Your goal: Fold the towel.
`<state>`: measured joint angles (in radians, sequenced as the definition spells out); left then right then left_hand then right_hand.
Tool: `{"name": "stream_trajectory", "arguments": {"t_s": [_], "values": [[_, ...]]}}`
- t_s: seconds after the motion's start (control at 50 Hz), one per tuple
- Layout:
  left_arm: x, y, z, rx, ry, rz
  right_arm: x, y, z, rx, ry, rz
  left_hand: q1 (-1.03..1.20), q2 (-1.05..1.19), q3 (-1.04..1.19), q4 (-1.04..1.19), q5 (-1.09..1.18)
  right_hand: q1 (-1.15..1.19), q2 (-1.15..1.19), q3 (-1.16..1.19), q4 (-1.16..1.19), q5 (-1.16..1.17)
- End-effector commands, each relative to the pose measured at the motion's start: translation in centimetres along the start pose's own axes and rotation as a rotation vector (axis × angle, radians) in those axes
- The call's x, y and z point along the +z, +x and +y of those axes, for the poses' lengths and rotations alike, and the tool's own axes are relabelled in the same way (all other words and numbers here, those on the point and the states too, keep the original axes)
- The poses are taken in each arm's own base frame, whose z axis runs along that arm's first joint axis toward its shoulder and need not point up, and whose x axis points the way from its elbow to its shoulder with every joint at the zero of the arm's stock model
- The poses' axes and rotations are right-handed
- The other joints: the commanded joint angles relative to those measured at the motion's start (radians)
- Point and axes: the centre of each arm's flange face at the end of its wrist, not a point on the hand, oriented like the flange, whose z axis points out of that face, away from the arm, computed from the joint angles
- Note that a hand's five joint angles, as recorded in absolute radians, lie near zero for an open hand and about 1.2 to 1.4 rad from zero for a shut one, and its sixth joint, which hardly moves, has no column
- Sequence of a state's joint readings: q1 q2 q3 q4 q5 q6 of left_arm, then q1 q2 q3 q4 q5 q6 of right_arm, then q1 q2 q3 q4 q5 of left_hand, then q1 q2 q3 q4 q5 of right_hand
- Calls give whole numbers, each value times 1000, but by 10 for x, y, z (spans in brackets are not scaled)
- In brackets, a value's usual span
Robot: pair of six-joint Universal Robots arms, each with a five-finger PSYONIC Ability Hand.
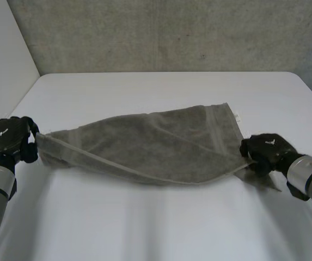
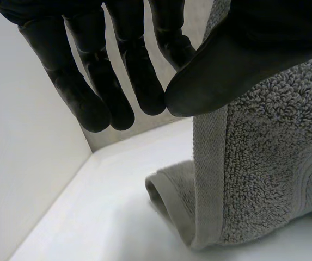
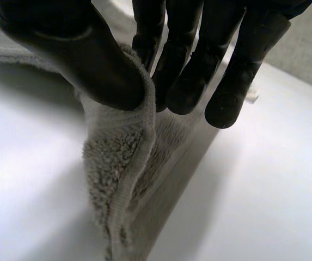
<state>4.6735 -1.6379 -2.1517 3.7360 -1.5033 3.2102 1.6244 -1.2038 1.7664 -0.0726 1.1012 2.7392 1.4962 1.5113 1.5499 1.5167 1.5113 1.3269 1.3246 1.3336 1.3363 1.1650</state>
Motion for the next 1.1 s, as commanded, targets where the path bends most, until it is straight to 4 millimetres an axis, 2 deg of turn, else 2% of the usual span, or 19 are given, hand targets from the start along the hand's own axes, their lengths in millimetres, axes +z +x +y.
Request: {"name": "stream_trajectory", "arguments": {"t_s": [0.02,0.14,0.26,0.34,0.46,0.54,0.6,0.68,0.74,0.78,0.8,0.82,0.84,0.88,0.9,0.92,0.98,1.02,1.1], "values": [[-11,-1,-32,-15,112,-5,-43,31,-72,-97,208,128,-100,-115,-154,-120,-290,69,72,63,60,57],[-32,-3,-65,-43,148,-7,-102,38,-123,-190,288,223,-100,-115,-154,-120,-290,69,72,63,60,57],[-45,-3,-80,-49,102,-5,-139,37,-139,-343,288,276,-100,-115,-154,-120,-290,69,72,63,60,57],[-48,0,-86,-52,53,13,-144,33,-141,-378,280,255,-100,-115,-154,-120,-290,69,72,63,60,57],[-33,0,-87,-52,40,16,-121,23,-128,-359,234,150,-100,-115,-154,-120,-290,69,72,63,60,57],[4,6,-73,-48,-27,40,-81,-2,-119,-408,158,32,-100,-115,-154,-120,-290,69,72,63,60,57],[33,13,-60,-43,-69,59,-67,-7,-115,-437,123,28,-100,-115,-154,-120,-290,69,72,63,60,57],[65,29,-56,-39,-69,101,-18,-4,-117,-546,76,78,-100,-115,-154,-120,-290,69,72,63,60,57],[92,45,-72,-37,-13,132,15,9,-137,-587,146,173,-100,-115,-154,-120,-290,69,72,63,60,57],[112,47,-116,-49,115,110,25,17,-156,-612,224,244,-100,-115,-154,-120,-290,69,72,63,60,57],[113,47,-116,-49,116,110,28,26,-182,-641,337,335,-100,-115,-154,-120,-290,69,72,63,60,57],[118,45,-145,-60,205,95,28,33,-200,-657,430,407,-100,-115,-154,-120,-290,69,72,63,60,57],[118,45,-145,-60,206,95,28,33,-200,-657,430,408,-100,-115,-154,-120,-290,69,72,63,60,57],[115,43,-197,-105,363,62,26,37,-217,-660,546,478,-100,-115,-154,-120,-290,69,72,63,60,57],[115,43,-197,-105,364,62,14,35,-237,-647,668,529,-100,-115,-154,-120,-290,69,72,63,60,57],[111,41,-220,-139,439,45,-5,30,-256,-621,792,561,-100,-115,-154,-120,-290,69,72,63,60,57],[99,36,-253,-214,563,31,-36,25,-267,-574,891,558,-100,-115,-154,-120,-290,69,72,63,60,57],[94,34,-260,-242,595,36,-37,23,-262,-549,881,531,-100,-115,-154,-120,-290,69,72,63,60,57],[91,31,-247,-264,573,39,-28,10,-236,-532,786,424,-100,-115,-154,-120,-290,69,72,63,60,57]]}}
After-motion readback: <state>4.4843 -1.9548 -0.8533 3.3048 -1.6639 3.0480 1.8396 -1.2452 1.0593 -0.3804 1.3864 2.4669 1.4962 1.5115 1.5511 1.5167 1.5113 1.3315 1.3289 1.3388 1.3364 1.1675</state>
